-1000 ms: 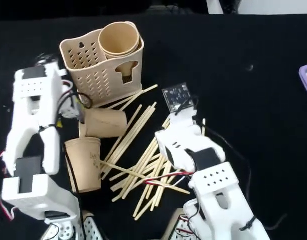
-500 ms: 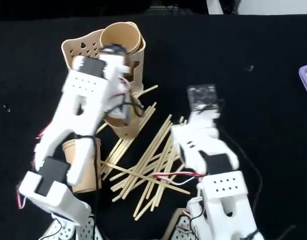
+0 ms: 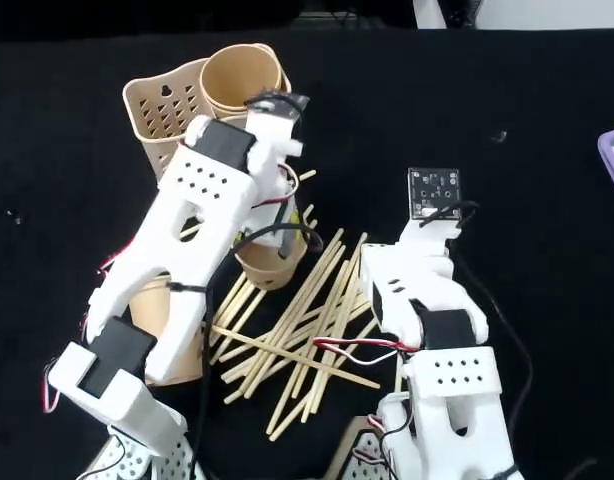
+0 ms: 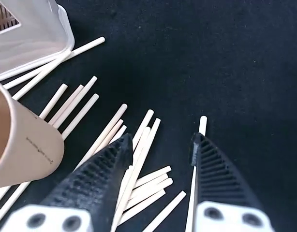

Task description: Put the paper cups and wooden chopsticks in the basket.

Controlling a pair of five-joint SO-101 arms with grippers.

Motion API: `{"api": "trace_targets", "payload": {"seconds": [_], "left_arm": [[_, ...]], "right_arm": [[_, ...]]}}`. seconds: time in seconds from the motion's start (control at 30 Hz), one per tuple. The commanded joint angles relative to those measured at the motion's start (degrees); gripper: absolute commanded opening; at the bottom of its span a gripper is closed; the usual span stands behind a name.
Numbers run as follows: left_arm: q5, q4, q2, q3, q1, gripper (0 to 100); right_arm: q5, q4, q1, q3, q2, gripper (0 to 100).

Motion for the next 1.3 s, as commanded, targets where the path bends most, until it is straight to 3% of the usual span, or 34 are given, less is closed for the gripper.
{"api": "trace_targets", "payload": {"seconds": [0.0,0.3,0.4,0.53,0.63,0.73,0.83,0.93,1.27], "left_arm": [[-0.6,1.1,-3.1,-8.3,0.8,24],[-0.6,1.2,-9.6,-17.5,-5.8,24],[-0.9,1.2,-18.1,-13.4,-6.3,24],[-6.3,1.2,-31.9,-2.8,-7.2,24],[-8.8,0.7,-41.8,2.8,-13.8,24],[-11.2,-0.2,-47.9,6.2,-26.6,24],[-12.5,-5.2,-49.0,12.2,-40.3,24],[-12.3,-12.7,-46.8,22.5,-48.7,24],[-12.2,-42.7,-33.3,57.9,-51.9,24]], "right_arm": [[-0.7,-0.9,1.0,-0.3,-1.6,19.8],[-0.6,-0.7,1.0,-1.1,-1.7,19.8],[-0.4,1.2,0.9,-3.9,-1.7,19.8],[-0.3,5.9,0.9,-9.3,-1.7,19.8],[-0.3,7.6,0.8,-12.0,-1.6,19.8],[-0.2,7.4,-2.1,-14.2,-1.4,19.8],[1.8,7.4,-7.2,-17.6,-1.1,19.8],[3.8,7.6,-11.8,-22.4,1.0,19.8],[3.8,7.6,-17.3,-38.5,29.5,19.8]]}}
